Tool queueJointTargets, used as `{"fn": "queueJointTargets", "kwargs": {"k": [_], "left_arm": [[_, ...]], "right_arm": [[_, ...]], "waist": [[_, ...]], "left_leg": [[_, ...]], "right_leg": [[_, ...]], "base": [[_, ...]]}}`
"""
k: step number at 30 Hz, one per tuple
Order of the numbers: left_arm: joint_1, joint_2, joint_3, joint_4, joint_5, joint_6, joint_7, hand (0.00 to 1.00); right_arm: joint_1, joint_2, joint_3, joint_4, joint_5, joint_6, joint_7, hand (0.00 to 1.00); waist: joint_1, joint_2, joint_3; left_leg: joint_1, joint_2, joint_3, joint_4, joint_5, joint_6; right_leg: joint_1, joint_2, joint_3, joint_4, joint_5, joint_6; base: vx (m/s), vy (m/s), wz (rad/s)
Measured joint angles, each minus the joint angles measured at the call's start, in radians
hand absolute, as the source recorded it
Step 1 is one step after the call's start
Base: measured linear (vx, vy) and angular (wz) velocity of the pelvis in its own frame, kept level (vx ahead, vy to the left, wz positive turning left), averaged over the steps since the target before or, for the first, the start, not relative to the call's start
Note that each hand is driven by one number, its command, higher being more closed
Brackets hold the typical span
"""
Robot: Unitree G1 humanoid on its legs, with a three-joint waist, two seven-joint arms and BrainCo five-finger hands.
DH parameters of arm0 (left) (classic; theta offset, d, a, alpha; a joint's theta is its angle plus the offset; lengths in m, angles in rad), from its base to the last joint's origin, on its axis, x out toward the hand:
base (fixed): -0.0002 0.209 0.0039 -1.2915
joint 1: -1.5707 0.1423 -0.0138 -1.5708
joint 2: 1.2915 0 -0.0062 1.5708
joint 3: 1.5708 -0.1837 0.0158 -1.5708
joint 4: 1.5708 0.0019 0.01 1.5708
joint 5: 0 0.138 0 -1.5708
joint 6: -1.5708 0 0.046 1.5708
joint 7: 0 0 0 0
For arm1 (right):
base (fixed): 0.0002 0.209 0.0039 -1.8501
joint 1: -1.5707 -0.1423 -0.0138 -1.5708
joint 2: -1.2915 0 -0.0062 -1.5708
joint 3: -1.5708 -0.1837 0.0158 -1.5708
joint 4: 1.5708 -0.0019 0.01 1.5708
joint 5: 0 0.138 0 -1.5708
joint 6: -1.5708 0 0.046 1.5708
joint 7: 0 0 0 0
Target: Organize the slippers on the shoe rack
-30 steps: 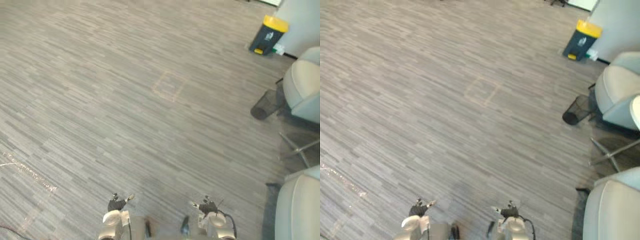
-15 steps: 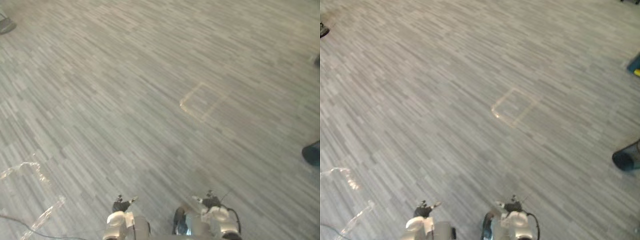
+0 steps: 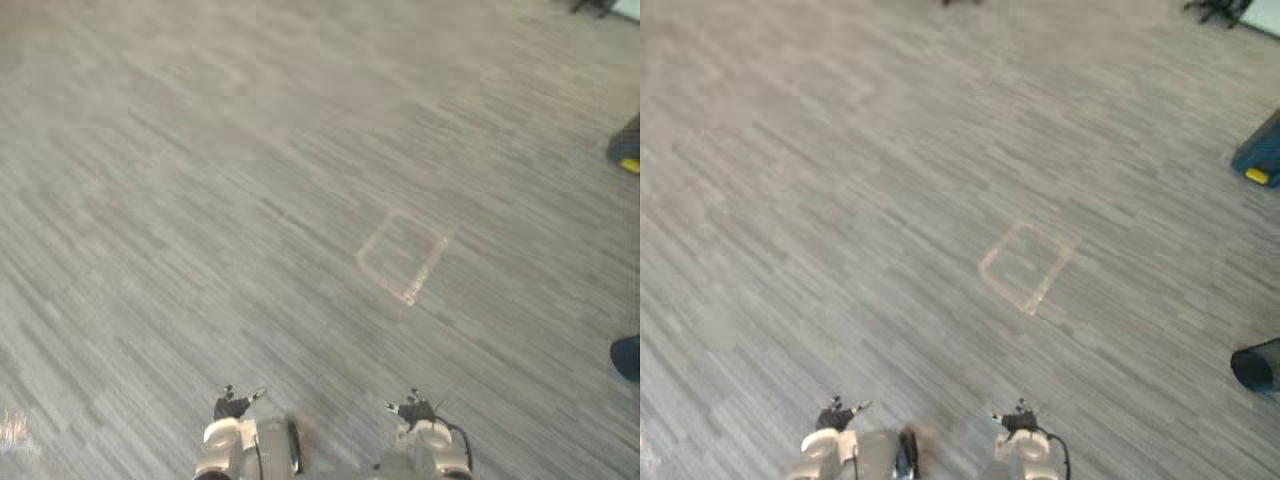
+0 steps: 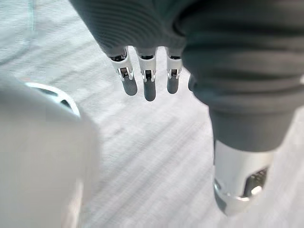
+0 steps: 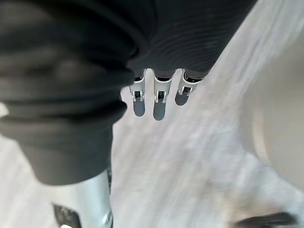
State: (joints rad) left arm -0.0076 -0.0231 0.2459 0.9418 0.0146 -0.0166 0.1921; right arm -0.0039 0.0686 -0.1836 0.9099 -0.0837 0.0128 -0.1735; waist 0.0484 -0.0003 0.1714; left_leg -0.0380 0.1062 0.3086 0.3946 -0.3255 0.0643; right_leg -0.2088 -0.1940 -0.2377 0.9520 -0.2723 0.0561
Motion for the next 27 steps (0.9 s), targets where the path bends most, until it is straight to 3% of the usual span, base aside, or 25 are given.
{"fn": "queueJointTargets", "kwargs": {"k": [1,2,3,5,6,7,9,10,12,13,14,16,19,21,22,23,24,25,26,27], "left_arm": [[-0.006,0.002,-0.001,0.004,0.000,0.000,0.000,0.00],[-0.016,0.010,-0.005,0.017,0.000,0.000,0.000,0.00],[-0.020,0.011,-0.009,0.027,0.000,0.001,0.000,0.00],[-0.020,0.012,-0.042,0.044,0.001,0.001,-0.002,0.00],[-0.019,0.012,-0.049,0.052,0.001,0.001,-0.002,0.00],[-0.019,0.011,-0.052,0.069,0.003,0.001,-0.006,0.00],[-0.019,0.009,-0.047,0.075,0.010,0.001,-0.021,0.00],[-0.013,0.008,-0.044,0.074,0.022,0.002,-0.022,0.00],[0.003,0.005,-0.021,0.066,0.023,0.003,-0.022,0.00],[0.017,0.001,0.014,0.039,0.023,0.003,-0.022,0.00],[0.027,0.000,0.033,0.013,0.023,0.001,-0.022,0.00],[0.040,0.008,0.042,-0.006,0.021,0.001,-0.021,0.00],[0.064,0.005,0.044,-0.036,0.014,-0.004,-0.021,0.00],[0.069,0.000,0.049,-0.048,0.001,-0.015,-0.021,0.00],[0.069,0.000,0.049,-0.047,0.001,-0.017,-0.021,0.00],[0.069,0.001,0.046,-0.046,-0.001,-0.020,-0.023,0.00],[0.072,-0.003,0.049,-0.039,-0.003,-0.021,-0.022,0.00],[0.068,0.006,0.048,-0.029,-0.002,-0.021,-0.022,0.00],[0.065,0.009,0.051,-0.017,-0.006,-0.023,-0.021,0.00],[0.062,0.011,0.051,-0.015,-0.013,-0.022,-0.022,0.00]], "right_arm": [[-0.003,-0.002,0.004,0.001,-0.005,-0.003,0.001,0.00],[-0.007,-0.006,0.004,0.004,-0.005,-0.004,0.002,0.00],[-0.013,-0.006,-0.001,0.005,-0.006,-0.005,0.002,0.00],[-0.024,-0.007,-0.007,0.009,-0.006,-0.006,0.003,0.00],[-0.028,-0.008,-0.008,0.011,-0.007,-0.005,0.003,0.00],[-0.037,-0.016,-0.009,0.021,-0.021,-0.005,0.004,0.00],[-0.056,-0.023,-0.014,0.050,-0.034,-0.005,0.005,0.00],[-0.059,-0.018,-0.026,0.051,-0.035,-0.002,0.006,0.00],[-0.055,-0.011,-0.035,0.048,-0.034,0.001,0.005,0.00],[-0.045,-0.007,-0.014,0.046,-0.034,0.005,0.005,0.00],[-0.042,-0.001,0.003,0.046,-0.033,0.008,0.004,0.00],[-0.043,0.005,0.030,0.046,-0.032,0.009,0.006,0.00],[-0.024,0.003,0.029,0.043,-0.032,0.013,0.003,0.00],[-0.019,0.005,0.027,0.045,-0.032,0.016,0.002,0.00],[-0.018,0.005,0.025,0.046,-0.032,0.016,0.002,0.00],[-0.019,0.003,0.019,0.050,-0.032,0.015,0.002,0.00],[-0.015,-0.001,0.019,0.056,-0.032,0.015,0.003,0.00],[-0.016,-0.006,0.028,0.064,-0.033,0.015,0.006,0.00],[-0.024,-0.006,0.022,0.069,-0.034,0.014,0.007,0.00],[-0.026,-0.006,0.015,0.070,-0.035,0.014,0.007,0.00]], "waist": [[0.000,-0.007,0.003],[-0.001,-0.027,0.008],[-0.008,-0.031,0.007],[-0.036,-0.035,0.008],[-0.046,-0.038,0.007],[-0.060,-0.037,0.005],[-0.044,-0.024,0.002],[-0.046,-0.010,0.001],[-0.051,0.010,0.002],[-0.044,0.022,0.005],[-0.035,0.028,0.010],[-0.011,0.030,0.012],[0.001,0.025,0.007],[0.008,0.025,0.005],[0.008,0.023,0.005],[0.009,0.018,0.004],[0.017,0.008,-0.014],[0.014,-0.007,-0.020],[0.010,-0.009,-0.023],[0.014,-0.011,-0.024]], "left_leg": [[0.029,-0.002,0.011,-0.023,-0.023,-0.035],[0.060,-0.013,0.034,-0.036,-0.029,-0.036],[0.077,-0.014,0.042,-0.049,-0.031,-0.041],[0.149,-0.021,0.043,-0.133,-0.023,-0.055],[0.174,-0.029,0.036,-0.163,-0.017,-0.065],[0.222,-0.032,0.008,-0.214,-0.005,-0.085],[0.230,-0.017,-0.016,-0.210,0.028,-0.127],[0.226,-0.002,-0.046,-0.152,0.037,-0.143],[0.148,0.052,-0.078,0.100,0.061,-0.178],[0.022,0.117,-0.111,0.411,0.134,-0.183],[-0.051,0.158,-0.105,0.596,0.119,-0.162],[-0.145,0.184,-0.092,0.709,0.086,-0.150],[-0.258,0.177,-0.043,0.589,0.046,-0.114],[-0.302,0.127,-0.031,0.308,0.043,-0.117],[-0.309,0.100,-0.041,0.211,0.062,-0.126],[-0.309,0.048,-0.071,0.048,0.161,-0.130],[-0.278,-0.001,-0.064,-0.005,0.240,-0.085],[-0.272,-0.018,-0.045,-0.012,0.231,-0.079],[-0.276,-0.022,-0.029,0.023,0.201,-0.041],[-0.277,-0.021,-0.028,0.063,0.179,-0.030]], "right_leg": [[-0.047,0.005,-0.029,-0.024,-0.009,-0.001],[-0.100,0.012,-0.075,-0.134,-0.011,-0.008],[-0.115,0.025,-0.106,-0.216,-0.004,-0.019],[-0.145,0.095,-0.143,-0.551,0.102,-0.029],[-0.146,0.100,-0.136,-0.610,0.165,-0.044],[-0.136,0.115,-0.131,-0.619,0.240,-0.121],[-0.142,0.121,-0.130,-0.557,0.182,-0.151],[-0.129,0.131,-0.134,-0.530,0.136,-0.166],[-0.056,0.179,-0.132,-0.579,0.118,-0.167],[0.031,0.225,-0.113,-0.649,0.115,-0.171],[0.093,0.260,-0.072,-0.686,0.104,-0.188],[0.180,0.283,-0.001,-0.721,0.075,-0.197],[0.284,0.278,0.095,-0.781,0.052,-0.177],[0.341,0.239,0.154,-0.801,0.025,-0.131],[0.357,0.221,0.167,-0.810,0.013,-0.116],[0.389,0.187,0.187,-0.823,-0.010,-0.084],[0.412,0.147,0.214,-0.843,-0.021,-0.061],[0.419,0.126,0.218,-0.855,-0.017,-0.058],[0.418,0.110,0.214,-0.857,0.027,-0.036],[0.419,0.102,0.216,-0.845,0.049,-0.029]], "base": [[0.37,-0.020,-0.49],[0.29,-0.022,-0.33],[0.36,-0.066,-0.23],[0.45,-0.083,0.03],[0.48,-0.111,0.37],[0.49,-0.139,0.21],[0.49,-0.175,-0.06],[0.50,-0.212,-0.11],[0.55,-0.190,-0.18],[0.49,-0.097,-0.59],[0.56,-0.059,-0.82],[0.39,0.021,-1.10],[0.45,0.121,-0.92],[0.51,0.252,-0.78],[0.48,0.294,-0.53],[0.65,0.369,-0.52],[0.58,0.303,-0.45],[0.60,0.285,-0.40],[0.57,0.275,-0.24],[0.54,0.275,-0.31]]}}
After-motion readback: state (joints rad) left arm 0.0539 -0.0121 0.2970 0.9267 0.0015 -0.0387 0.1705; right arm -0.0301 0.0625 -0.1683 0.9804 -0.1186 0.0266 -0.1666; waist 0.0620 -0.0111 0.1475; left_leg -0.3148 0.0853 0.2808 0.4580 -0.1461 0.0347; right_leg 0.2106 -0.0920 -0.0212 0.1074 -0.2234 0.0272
